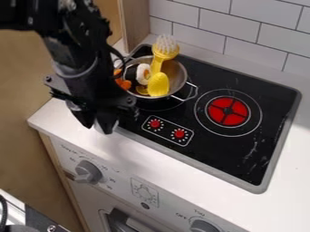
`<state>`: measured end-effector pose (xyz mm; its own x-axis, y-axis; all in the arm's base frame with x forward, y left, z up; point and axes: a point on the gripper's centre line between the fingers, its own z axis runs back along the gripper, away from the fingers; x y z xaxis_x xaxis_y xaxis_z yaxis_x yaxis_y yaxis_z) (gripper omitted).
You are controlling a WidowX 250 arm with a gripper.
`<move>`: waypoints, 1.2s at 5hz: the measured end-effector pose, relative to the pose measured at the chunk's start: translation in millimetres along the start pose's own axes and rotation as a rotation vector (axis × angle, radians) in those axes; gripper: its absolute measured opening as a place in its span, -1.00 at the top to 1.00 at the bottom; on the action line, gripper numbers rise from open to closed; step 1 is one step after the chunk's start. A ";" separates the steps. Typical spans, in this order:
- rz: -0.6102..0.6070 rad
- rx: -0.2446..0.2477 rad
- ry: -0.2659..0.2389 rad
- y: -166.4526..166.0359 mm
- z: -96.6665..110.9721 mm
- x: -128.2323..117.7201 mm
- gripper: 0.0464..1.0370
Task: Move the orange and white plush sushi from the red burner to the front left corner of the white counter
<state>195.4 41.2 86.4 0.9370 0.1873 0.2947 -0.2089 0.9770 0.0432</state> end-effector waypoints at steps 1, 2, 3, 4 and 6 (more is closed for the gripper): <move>0.009 -0.002 -0.007 3.5 -10.2 -2.5 0.47; 0.019 -0.012 -0.014 2.6 -16.1 -4.6 0.47; 0.027 -0.024 -0.014 1.3 -24.0 -9.3 0.47; 0.036 -0.024 -0.010 1.0 -26.1 -12.6 0.47; 0.047 -0.012 0.021 -3.6 -19.4 -22.8 0.47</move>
<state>180.3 35.4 61.0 0.9318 0.2353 0.2763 -0.2498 0.9681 0.0177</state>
